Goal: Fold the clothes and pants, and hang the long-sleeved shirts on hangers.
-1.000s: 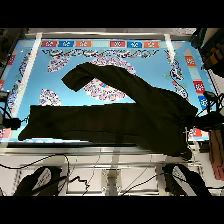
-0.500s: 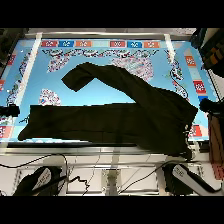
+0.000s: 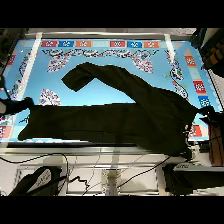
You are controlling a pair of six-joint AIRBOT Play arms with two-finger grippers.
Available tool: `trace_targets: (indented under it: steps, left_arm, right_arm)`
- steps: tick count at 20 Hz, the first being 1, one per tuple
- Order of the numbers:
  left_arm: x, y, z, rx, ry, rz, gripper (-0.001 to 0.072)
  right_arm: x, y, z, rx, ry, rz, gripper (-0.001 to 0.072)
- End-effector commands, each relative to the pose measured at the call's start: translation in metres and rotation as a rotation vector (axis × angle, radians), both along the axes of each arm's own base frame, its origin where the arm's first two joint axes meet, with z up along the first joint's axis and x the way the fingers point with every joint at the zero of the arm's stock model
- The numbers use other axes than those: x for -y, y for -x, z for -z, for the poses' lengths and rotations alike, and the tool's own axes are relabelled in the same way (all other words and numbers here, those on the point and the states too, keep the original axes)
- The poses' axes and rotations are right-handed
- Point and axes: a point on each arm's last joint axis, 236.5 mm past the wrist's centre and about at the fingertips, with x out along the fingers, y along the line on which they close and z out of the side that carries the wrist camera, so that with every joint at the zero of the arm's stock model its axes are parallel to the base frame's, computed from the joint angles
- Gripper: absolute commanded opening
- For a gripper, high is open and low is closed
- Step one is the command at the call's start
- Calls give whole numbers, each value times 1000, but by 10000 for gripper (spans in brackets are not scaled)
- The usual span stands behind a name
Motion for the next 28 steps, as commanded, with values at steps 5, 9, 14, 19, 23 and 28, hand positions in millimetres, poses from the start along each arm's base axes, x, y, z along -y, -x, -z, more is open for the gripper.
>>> trace_targets:
  steps: [5,9,14,19,23,28]
  left_arm:
    - [86,-67,22,119,140,122,618]
    - [103,-106,30,169,279,57,618]
    - [106,-176,31,219,404,-16,660]
    - [99,-228,62,209,453,-69,659]
    - [97,-248,97,164,464,-73,656]
    - [106,-263,120,100,491,-46,536]
  right_arm:
    - [-12,-31,33,81,-14,-85,616]
    - [-23,-49,36,87,40,-128,357]
    - [-28,-50,35,88,29,-141,27]
    - [-35,-48,33,86,6,-157,27]
    - [-36,-47,33,86,0,-160,26]
    - [-36,-47,33,86,-1,-160,27]
